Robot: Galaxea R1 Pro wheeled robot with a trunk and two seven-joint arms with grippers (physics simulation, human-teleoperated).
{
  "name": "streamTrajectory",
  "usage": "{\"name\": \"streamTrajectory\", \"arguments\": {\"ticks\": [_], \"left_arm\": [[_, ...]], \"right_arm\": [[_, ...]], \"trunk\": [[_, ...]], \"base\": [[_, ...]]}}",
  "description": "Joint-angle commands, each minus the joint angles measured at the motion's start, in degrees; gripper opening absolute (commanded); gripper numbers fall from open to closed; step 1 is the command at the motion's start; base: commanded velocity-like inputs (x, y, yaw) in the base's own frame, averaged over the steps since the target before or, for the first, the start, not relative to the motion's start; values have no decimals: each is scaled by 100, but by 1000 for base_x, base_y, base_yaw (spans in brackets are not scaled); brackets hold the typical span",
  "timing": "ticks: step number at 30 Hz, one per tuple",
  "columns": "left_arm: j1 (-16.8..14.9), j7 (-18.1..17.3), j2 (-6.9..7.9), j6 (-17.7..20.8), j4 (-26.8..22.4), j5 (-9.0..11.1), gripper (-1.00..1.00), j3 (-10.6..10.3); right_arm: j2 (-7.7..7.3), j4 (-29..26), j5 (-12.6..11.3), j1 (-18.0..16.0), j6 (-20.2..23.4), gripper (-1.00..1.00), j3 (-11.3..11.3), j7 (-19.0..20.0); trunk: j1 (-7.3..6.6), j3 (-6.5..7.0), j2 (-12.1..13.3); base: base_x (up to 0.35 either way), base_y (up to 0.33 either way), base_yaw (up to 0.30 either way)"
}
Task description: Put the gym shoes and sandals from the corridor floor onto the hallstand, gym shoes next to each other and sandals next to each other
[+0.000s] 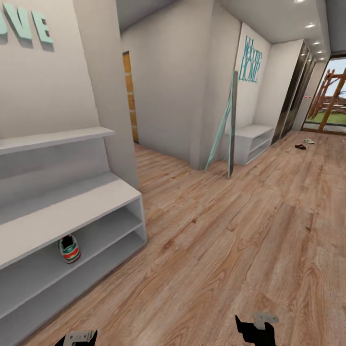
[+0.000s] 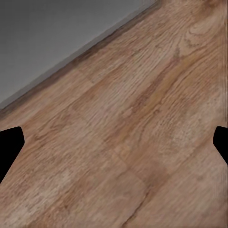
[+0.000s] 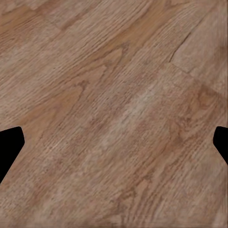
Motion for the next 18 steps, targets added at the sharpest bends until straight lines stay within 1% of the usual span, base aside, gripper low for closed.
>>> {"name": "streamTrajectory", "arguments": {"ticks": [1,18], "left_arm": [[-1,-59,-1,-10,2,42,100,33],[-1,-57,-1,-14,2,61,100,33]], "right_arm": [[-2,5,-58,-5,-20,100,48,-1],[-1,6,-56,-5,-20,100,48,-4]], "trunk": [[-1,-5,-2],[-1,-5,-2]], "base": [[0,0,-298],[0,0,-299]]}}
